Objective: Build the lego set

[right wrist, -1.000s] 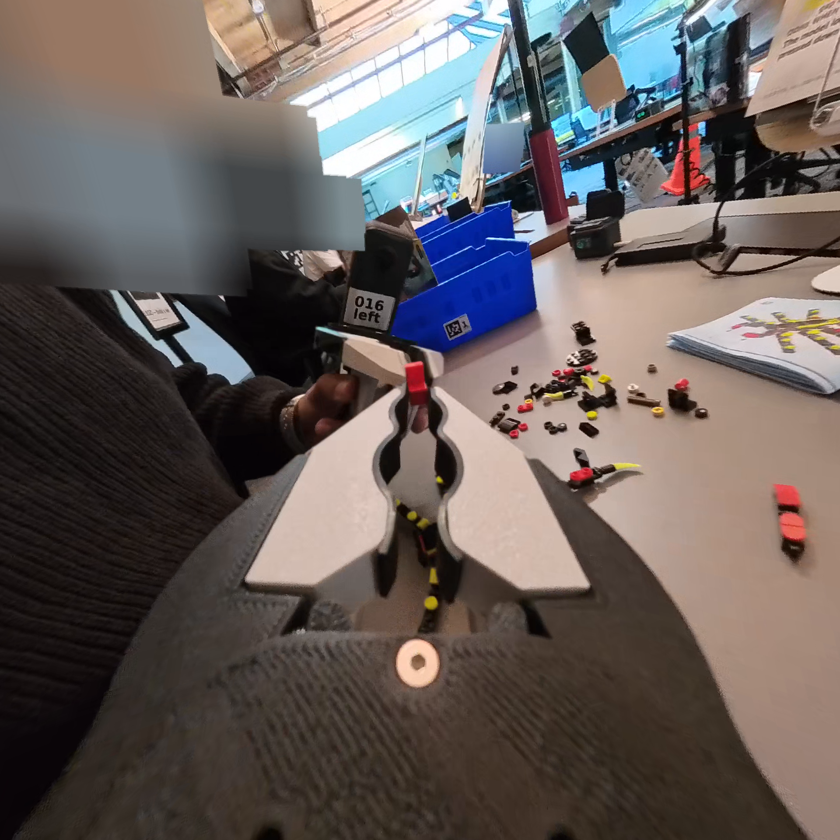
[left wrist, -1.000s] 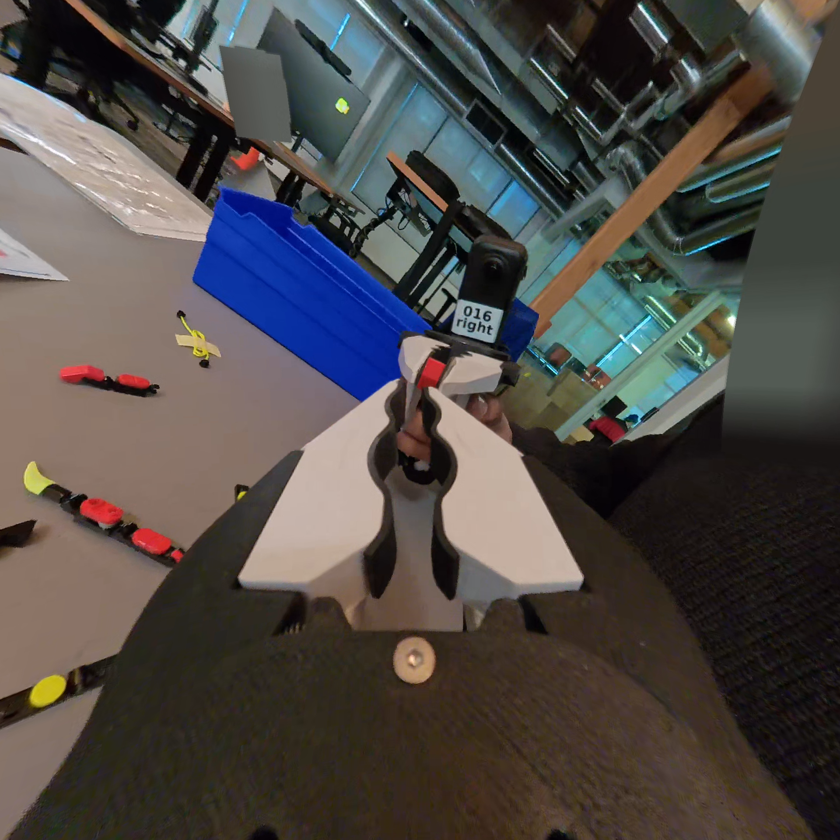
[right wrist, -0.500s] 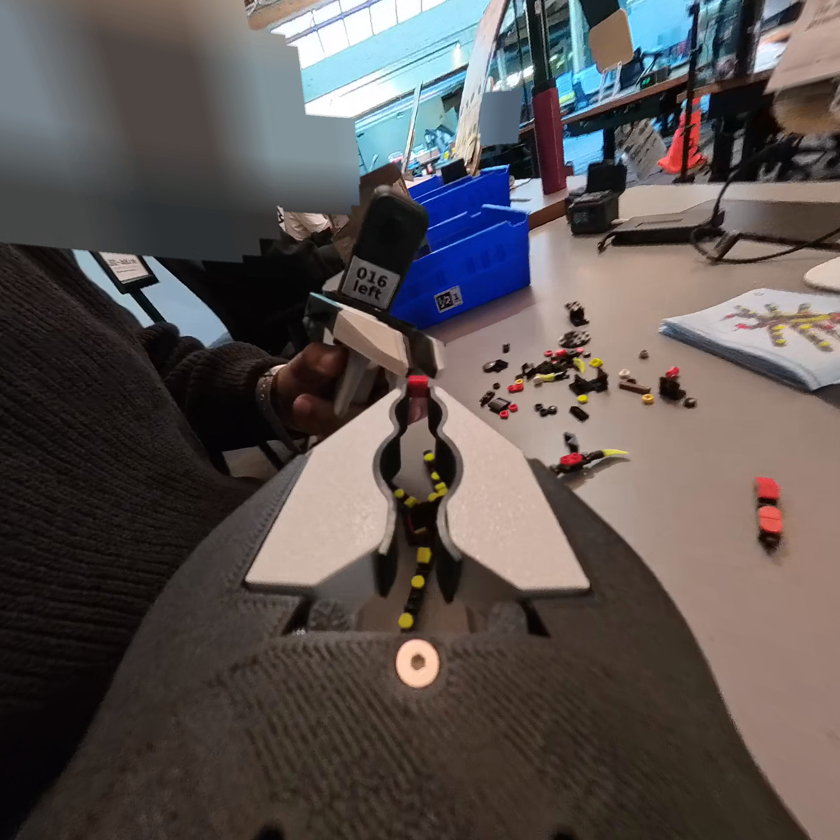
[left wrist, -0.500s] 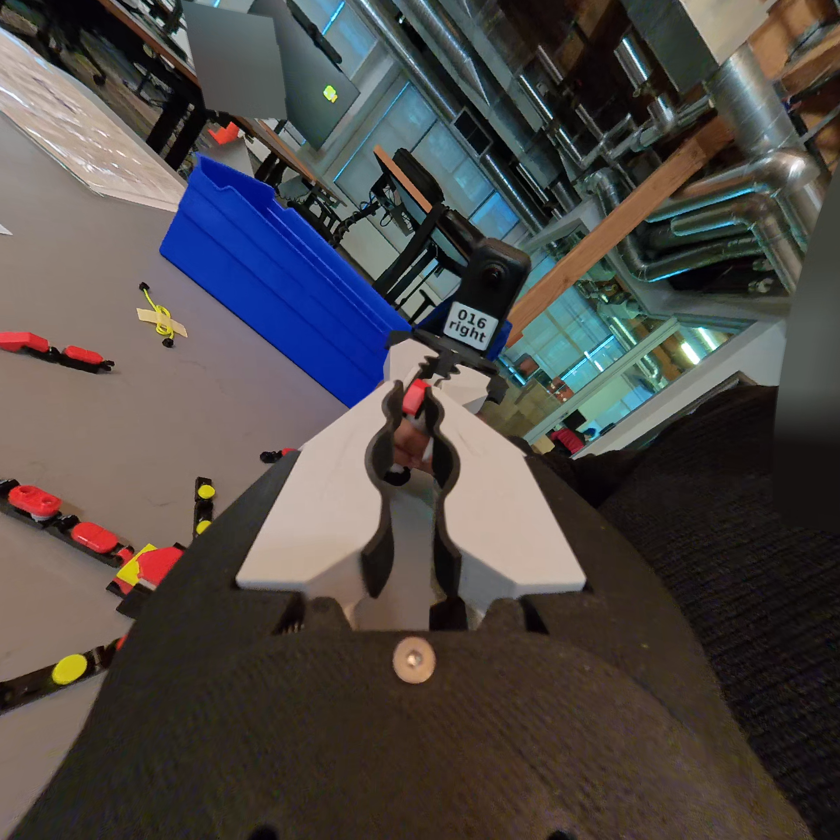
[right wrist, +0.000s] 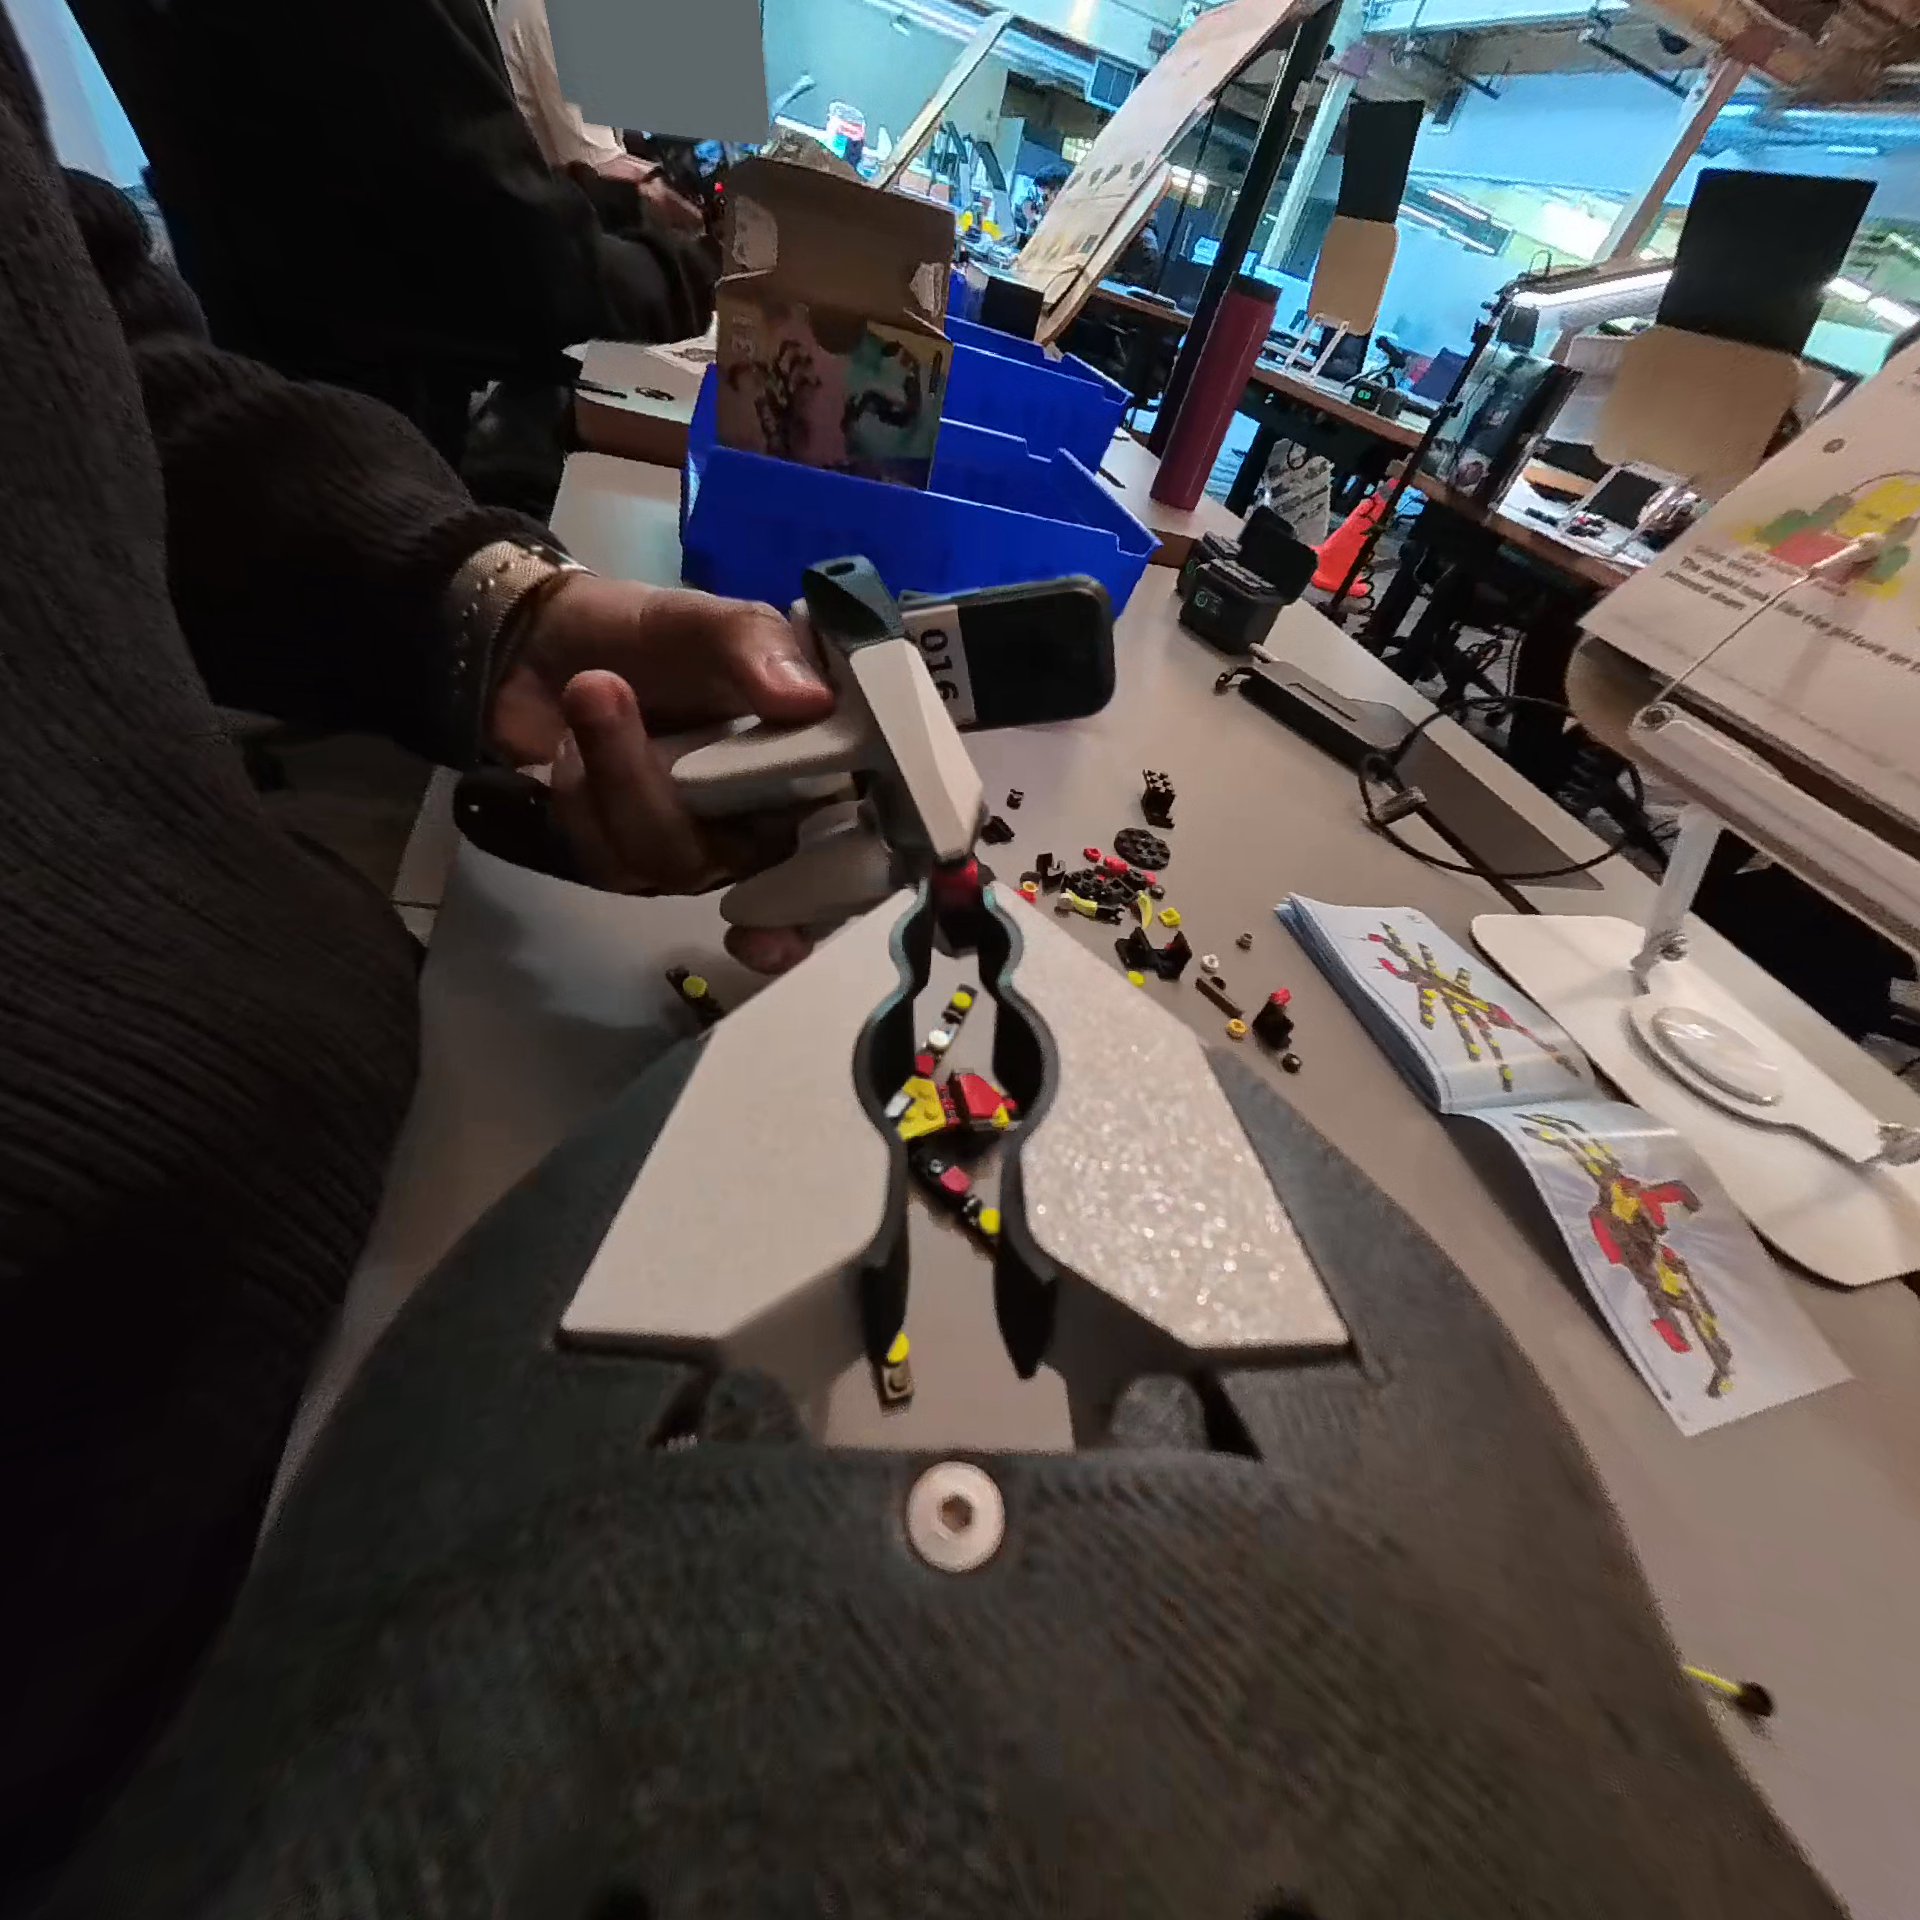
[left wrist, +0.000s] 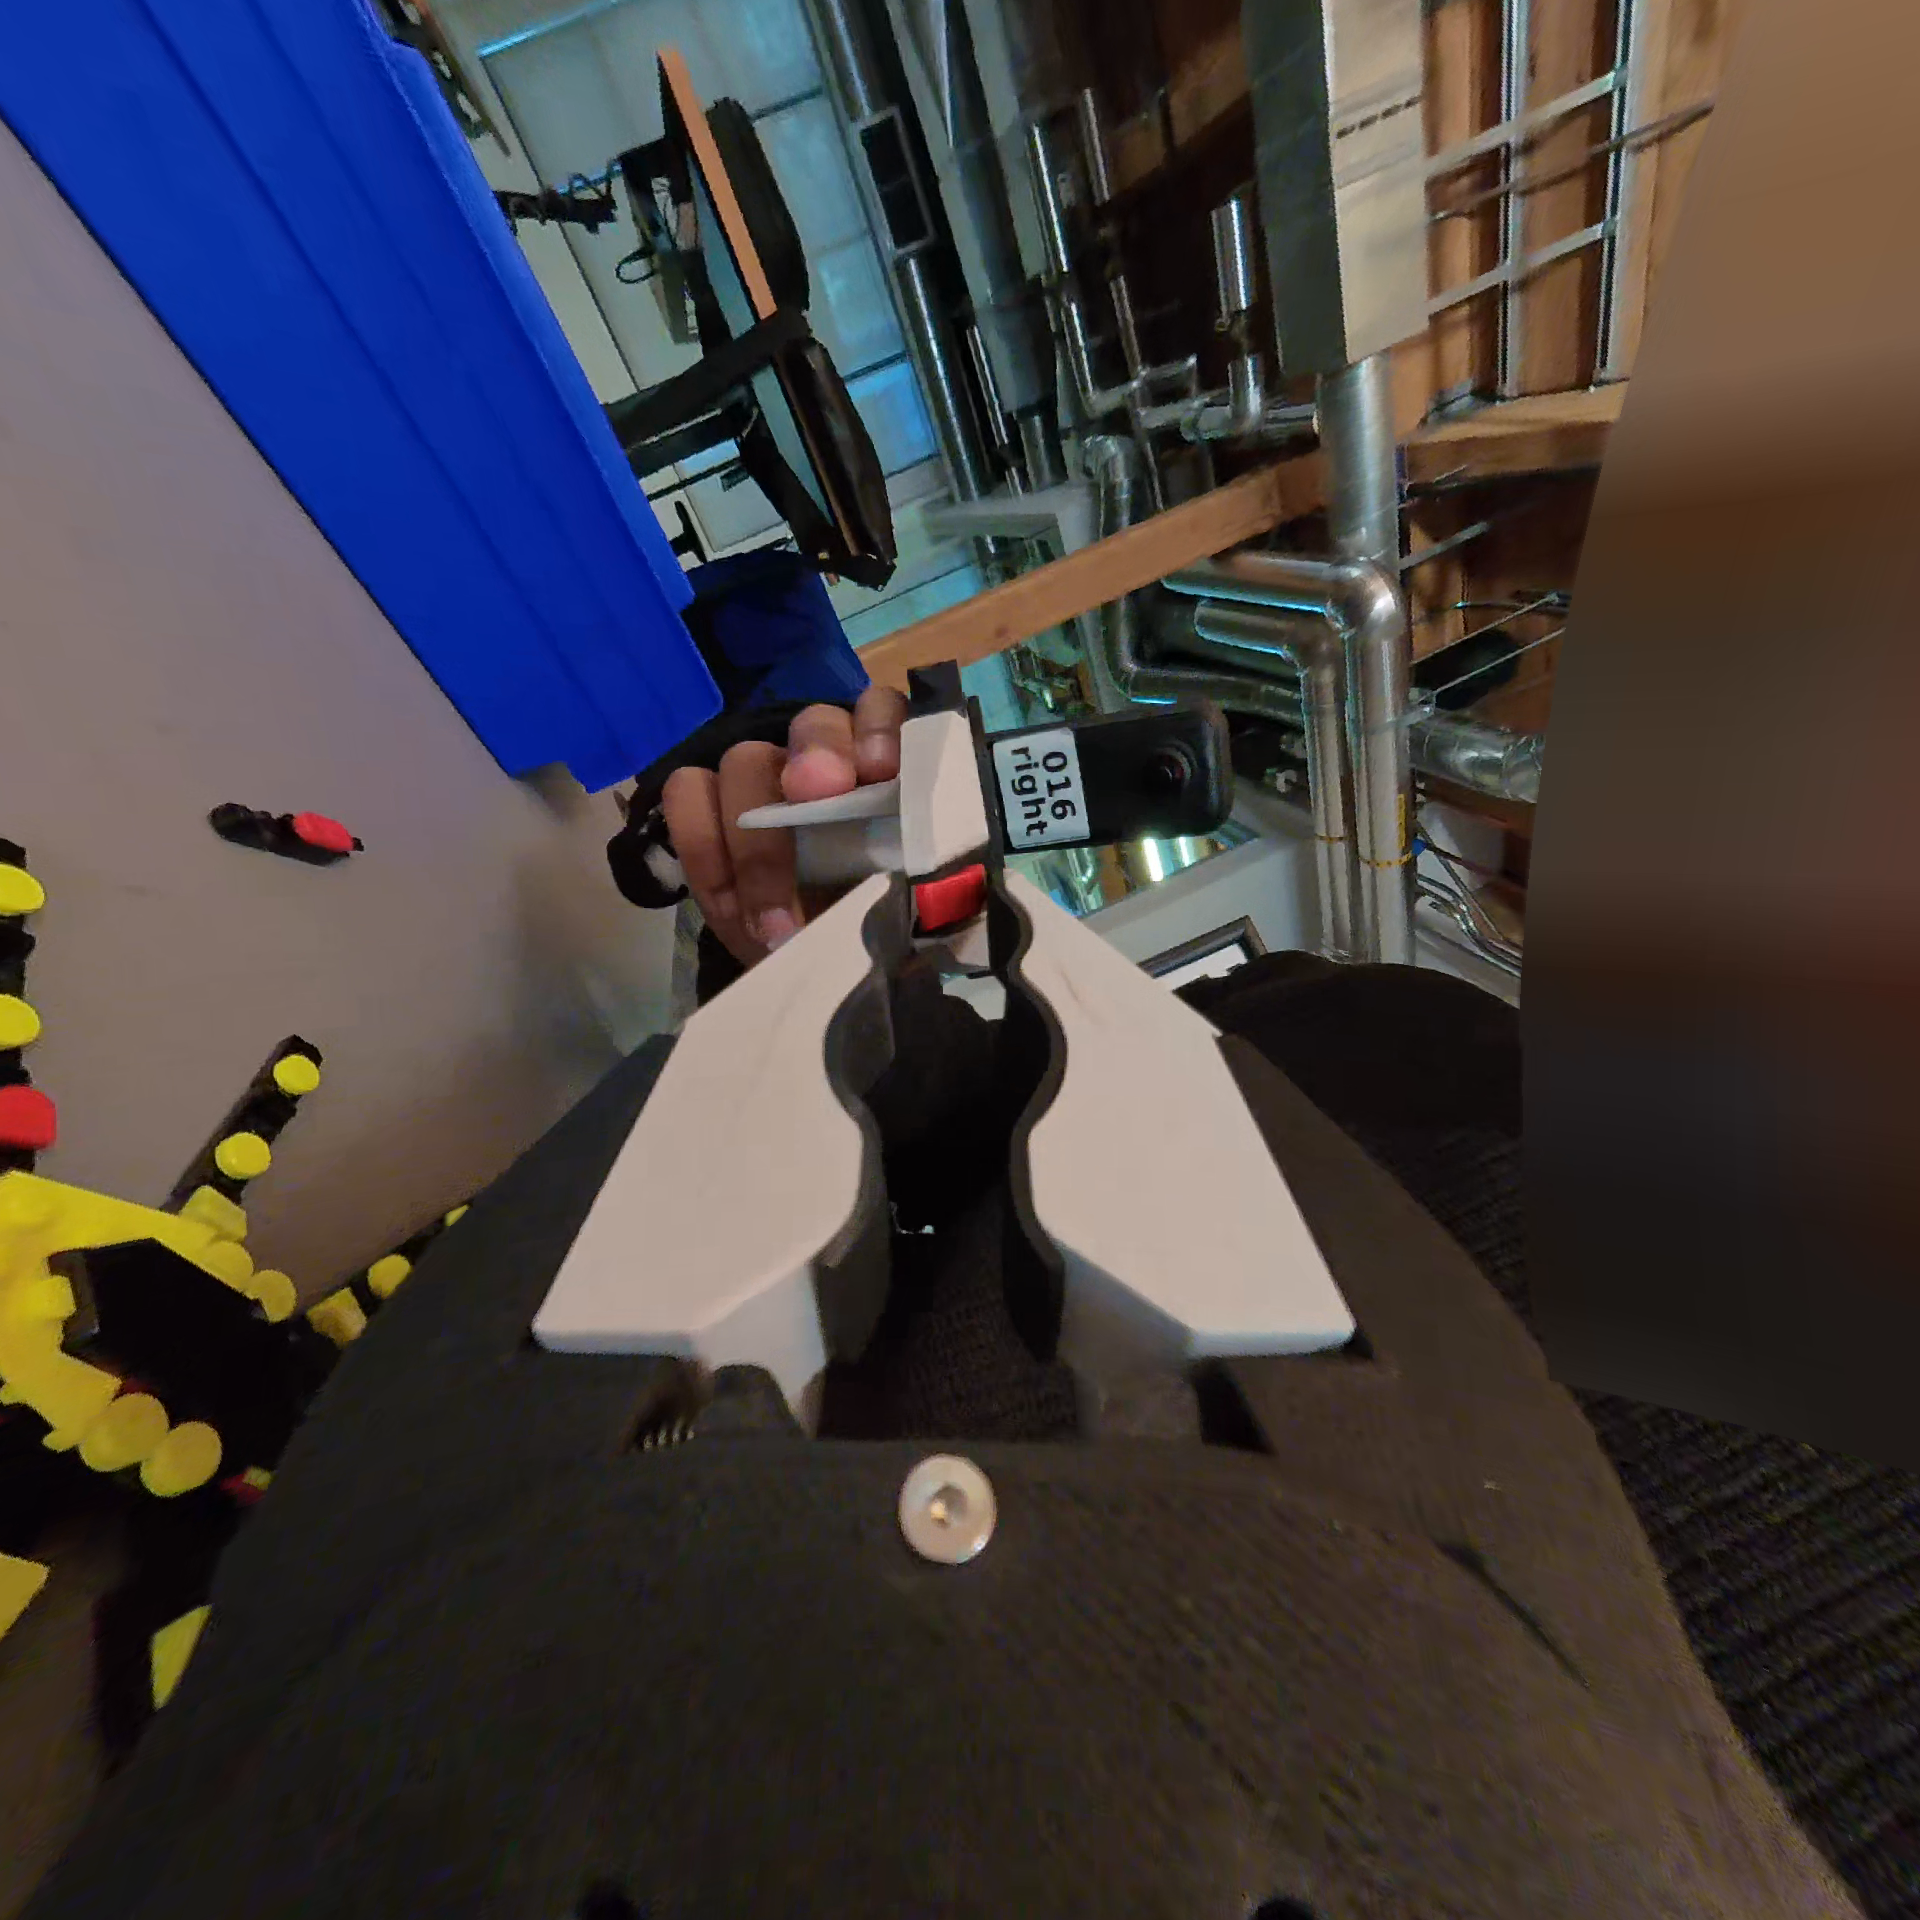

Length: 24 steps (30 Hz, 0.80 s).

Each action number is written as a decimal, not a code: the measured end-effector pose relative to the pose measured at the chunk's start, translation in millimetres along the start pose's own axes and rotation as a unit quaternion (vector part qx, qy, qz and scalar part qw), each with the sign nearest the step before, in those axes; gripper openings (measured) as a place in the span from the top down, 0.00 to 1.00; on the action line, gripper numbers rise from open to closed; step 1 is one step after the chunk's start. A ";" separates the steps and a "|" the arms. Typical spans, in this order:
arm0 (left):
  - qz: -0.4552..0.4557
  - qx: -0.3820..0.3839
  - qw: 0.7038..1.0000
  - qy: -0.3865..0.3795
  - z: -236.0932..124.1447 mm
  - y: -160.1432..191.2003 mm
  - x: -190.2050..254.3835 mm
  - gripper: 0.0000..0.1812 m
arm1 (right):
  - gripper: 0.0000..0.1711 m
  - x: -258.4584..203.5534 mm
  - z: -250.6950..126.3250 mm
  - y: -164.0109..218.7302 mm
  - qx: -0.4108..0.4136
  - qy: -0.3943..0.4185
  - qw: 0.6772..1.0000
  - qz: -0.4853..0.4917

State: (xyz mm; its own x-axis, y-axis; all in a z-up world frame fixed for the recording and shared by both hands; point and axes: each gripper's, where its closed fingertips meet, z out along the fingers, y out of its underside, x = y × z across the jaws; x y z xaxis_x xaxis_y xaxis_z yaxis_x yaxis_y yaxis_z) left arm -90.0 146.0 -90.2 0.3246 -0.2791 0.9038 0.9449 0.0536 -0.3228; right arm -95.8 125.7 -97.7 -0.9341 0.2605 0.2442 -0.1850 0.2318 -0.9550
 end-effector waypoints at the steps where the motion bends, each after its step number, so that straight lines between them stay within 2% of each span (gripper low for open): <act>1: -0.006 -0.002 1.000 0.006 -0.1 0.3 0.9 0.93 | 0.97 -0.3 -0.1 -0.7 0.001 -0.001 1.000 0.000; 17: -0.051 -0.020 0.996 0.073 -0.3 5.2 11.1 0.95 | 0.97 -6.6 -7.8 -9.1 0.025 -0.028 0.999 0.006; 24: -0.039 -0.018 0.997 0.060 -1.3 2.8 8.6 0.97 | 0.96 -4.2 -7.7 -6.9 0.020 -0.020 1.000 0.005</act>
State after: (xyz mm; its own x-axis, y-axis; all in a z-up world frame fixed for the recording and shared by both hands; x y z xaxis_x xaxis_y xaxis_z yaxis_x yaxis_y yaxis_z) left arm -84.5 142.5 -83.8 0.2411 -0.3944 0.8867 0.9642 -0.0069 -0.2652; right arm -88.2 130.2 -90.8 -0.9475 0.2242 0.2280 -0.1866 0.1913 -0.9636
